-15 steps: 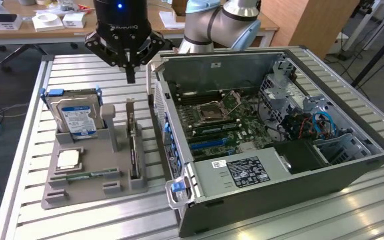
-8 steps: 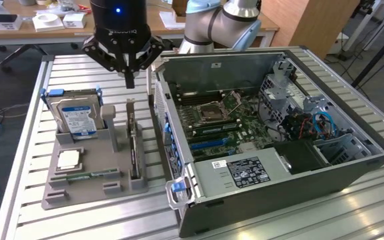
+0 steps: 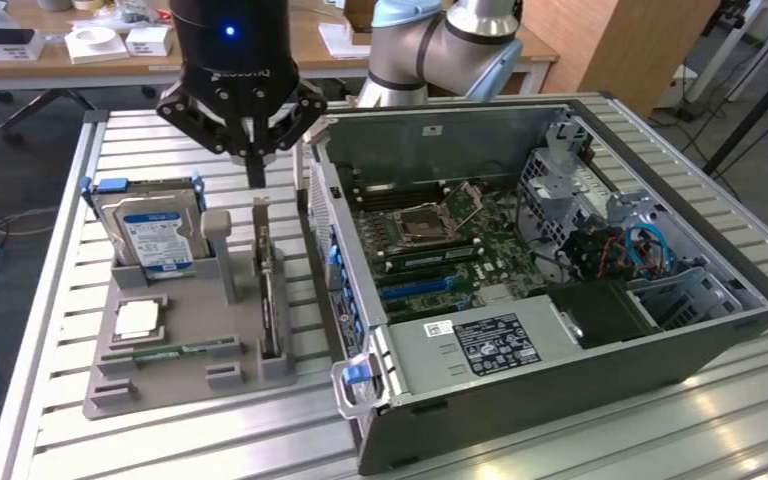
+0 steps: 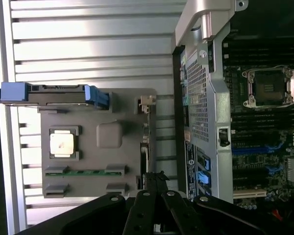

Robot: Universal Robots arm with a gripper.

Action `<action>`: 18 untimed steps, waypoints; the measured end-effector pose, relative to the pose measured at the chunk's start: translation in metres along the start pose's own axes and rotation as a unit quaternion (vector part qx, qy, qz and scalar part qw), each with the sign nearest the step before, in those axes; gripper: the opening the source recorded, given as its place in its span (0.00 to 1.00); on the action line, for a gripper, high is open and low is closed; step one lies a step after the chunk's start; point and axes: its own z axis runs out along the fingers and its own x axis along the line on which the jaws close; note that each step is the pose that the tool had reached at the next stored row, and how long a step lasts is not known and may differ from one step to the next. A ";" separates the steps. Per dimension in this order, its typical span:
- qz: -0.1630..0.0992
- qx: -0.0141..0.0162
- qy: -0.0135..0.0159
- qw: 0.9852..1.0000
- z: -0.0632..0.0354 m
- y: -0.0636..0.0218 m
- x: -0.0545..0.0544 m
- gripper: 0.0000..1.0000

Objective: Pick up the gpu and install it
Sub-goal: 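Reach for the gpu, then pick up the gpu and move the gpu toward the slot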

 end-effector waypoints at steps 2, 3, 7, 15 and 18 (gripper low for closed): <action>0.000 0.000 0.000 1.000 -0.0002 -0.0031 0.001 0.10; 0.000 0.000 0.000 1.000 -0.0002 -0.0043 0.001 0.10; 0.000 0.000 0.000 1.000 -0.0004 -0.0099 0.001 0.10; 0.000 0.000 0.000 1.000 -0.0006 -0.0137 0.002 0.10; 0.000 0.000 0.000 1.000 -0.0006 -0.0137 0.002 0.10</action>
